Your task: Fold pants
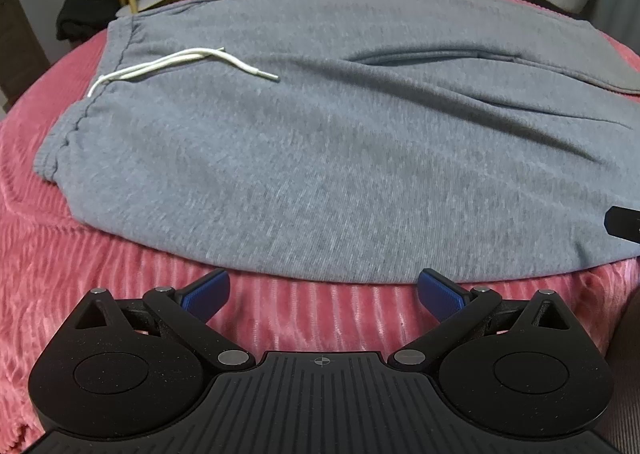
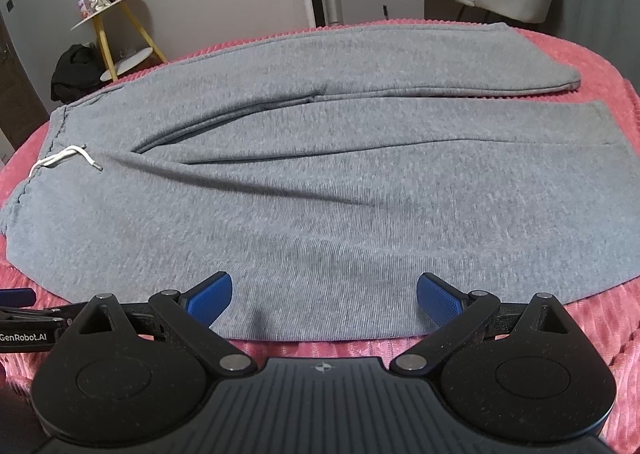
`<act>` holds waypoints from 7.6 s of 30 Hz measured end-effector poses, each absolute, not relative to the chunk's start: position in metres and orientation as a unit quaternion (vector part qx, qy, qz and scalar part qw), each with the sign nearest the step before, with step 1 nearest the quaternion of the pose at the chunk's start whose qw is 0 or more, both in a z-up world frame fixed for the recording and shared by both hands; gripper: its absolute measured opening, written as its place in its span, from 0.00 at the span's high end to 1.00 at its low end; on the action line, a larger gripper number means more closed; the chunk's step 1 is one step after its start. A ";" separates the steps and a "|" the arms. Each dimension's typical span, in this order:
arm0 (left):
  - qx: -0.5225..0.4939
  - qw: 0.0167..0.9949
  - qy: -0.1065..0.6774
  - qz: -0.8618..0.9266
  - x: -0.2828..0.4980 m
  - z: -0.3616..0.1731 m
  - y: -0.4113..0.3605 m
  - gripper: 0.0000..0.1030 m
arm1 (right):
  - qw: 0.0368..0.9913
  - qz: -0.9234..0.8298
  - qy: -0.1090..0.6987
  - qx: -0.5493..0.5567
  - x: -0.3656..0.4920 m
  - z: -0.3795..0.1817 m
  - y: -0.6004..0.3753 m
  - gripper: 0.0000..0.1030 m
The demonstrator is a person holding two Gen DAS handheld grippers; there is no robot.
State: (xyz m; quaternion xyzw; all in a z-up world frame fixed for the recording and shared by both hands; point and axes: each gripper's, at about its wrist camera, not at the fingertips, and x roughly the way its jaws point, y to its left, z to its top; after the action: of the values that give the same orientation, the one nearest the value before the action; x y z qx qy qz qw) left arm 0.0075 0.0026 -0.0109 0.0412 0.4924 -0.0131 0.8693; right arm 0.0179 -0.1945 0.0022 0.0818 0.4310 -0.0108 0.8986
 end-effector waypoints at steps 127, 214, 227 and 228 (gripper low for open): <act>-0.347 0.882 0.303 -0.100 0.160 0.101 0.143 0.93 | 0.829 -0.147 0.152 0.518 0.087 0.042 -0.508 0.96; -0.135 0.908 0.376 0.129 0.060 -0.019 0.092 0.27 | 0.757 0.018 0.297 0.582 0.057 -0.075 -0.353 0.33; -0.131 0.893 0.399 0.159 0.066 -0.024 0.097 0.26 | 0.746 -0.225 0.134 0.612 -0.099 -0.070 -0.509 0.40; -0.130 0.893 0.400 0.160 0.066 -0.024 0.097 0.26 | 0.739 -0.236 0.127 0.618 -0.106 -0.071 -0.514 0.40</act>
State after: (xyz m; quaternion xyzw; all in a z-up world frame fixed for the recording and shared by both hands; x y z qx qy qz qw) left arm 0.0656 0.0971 -0.0243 -0.1299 0.3996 0.1601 0.8932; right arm -0.1060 -0.5141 -0.0714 0.6184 0.1269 -0.2356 0.7389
